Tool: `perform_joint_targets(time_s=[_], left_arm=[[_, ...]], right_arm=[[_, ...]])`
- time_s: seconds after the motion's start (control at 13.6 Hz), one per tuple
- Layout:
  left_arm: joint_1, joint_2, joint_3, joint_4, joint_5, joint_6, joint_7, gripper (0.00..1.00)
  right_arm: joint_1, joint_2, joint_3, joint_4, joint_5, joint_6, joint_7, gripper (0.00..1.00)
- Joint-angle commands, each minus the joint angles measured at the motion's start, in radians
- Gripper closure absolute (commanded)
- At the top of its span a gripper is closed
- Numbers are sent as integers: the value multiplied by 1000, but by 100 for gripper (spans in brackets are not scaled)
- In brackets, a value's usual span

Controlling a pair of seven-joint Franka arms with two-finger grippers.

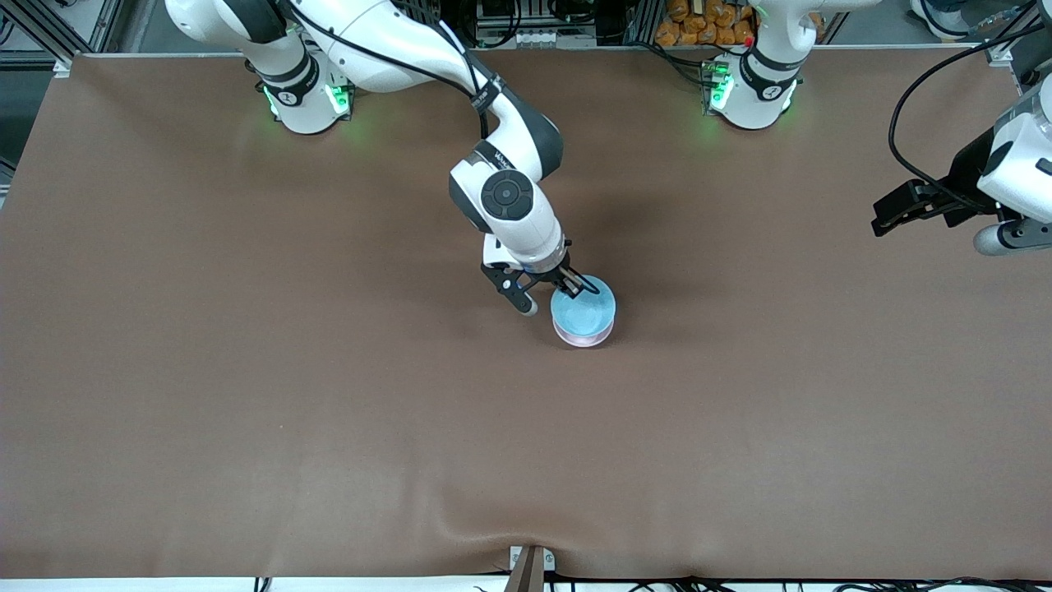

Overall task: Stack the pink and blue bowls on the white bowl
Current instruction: 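Carry the blue bowl toward the pink bowl while the left gripper withdraws, then lower the blue bowl into the pink bowl and open the right gripper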

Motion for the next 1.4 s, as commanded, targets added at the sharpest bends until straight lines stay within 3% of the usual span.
perform_joint_targets(time_s=[0.0,0.44,0.51,0.59,0.66,1.1,1.32], left_arm=[[11,4,10,-13,-13,11,13,0],[18,9,11,-15,-13,30,13,0],[17,9,10,-15,-13,30,13,0],[15,11,10,-13,-13,30,13,0],[14,12,10,-13,-13,33,13,0],[18,11,10,-15,-13,31,13,0],[17,9,10,-13,-13,31,13,0]], right_arm=[[3,34,-6,36,-23,36,27,100],[11,44,-6,36,-21,45,28,100],[11,44,-6,36,-23,45,27,76],[11,44,-6,36,-26,44,22,9],[12,44,-6,36,-44,44,22,0],[-70,-25,-5,39,-82,24,-39,0],[-174,-125,-6,30,-82,-215,-255,0]])
